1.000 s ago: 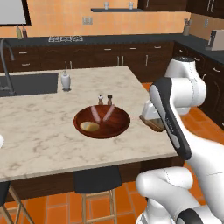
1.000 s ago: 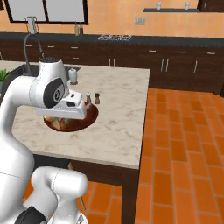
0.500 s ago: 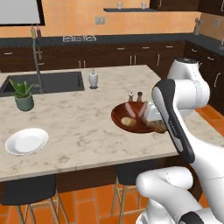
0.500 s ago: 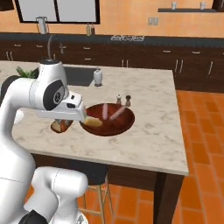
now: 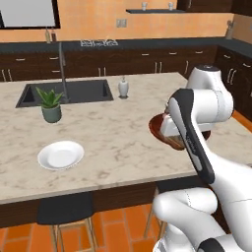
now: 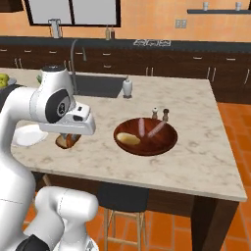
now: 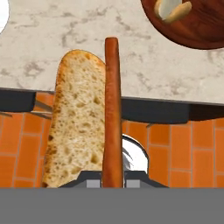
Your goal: Place one bun and one sausage from the bowl on each plate.
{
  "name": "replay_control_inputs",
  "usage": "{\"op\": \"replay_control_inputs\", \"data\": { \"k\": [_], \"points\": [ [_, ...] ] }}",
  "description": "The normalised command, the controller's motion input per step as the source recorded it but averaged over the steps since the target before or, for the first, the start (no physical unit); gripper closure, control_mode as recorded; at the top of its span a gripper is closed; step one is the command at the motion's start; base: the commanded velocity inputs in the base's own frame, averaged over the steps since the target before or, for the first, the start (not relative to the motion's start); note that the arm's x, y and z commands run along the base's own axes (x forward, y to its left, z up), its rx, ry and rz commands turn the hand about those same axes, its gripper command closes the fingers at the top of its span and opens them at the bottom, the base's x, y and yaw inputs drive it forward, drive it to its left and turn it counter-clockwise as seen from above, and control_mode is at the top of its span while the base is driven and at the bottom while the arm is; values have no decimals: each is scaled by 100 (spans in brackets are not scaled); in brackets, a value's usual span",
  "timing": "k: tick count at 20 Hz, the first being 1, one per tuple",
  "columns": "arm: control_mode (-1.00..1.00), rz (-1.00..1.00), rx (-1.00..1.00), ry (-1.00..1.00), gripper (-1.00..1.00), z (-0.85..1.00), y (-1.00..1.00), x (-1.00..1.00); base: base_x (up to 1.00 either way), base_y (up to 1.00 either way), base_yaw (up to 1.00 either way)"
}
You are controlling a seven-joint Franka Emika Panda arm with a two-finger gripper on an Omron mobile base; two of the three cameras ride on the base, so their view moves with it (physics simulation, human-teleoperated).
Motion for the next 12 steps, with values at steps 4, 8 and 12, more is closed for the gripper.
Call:
{"op": "replay_control_inputs", "data": {
  "k": [4,8,12],
  "points": [
    [100,0,0,0,100,0,0,0,17,44,0],
    [100,0,0,0,100,0,0,0,37,42,-1],
    [100,0,0,0,100,0,0,0,42,37,-1]
  ]
}}
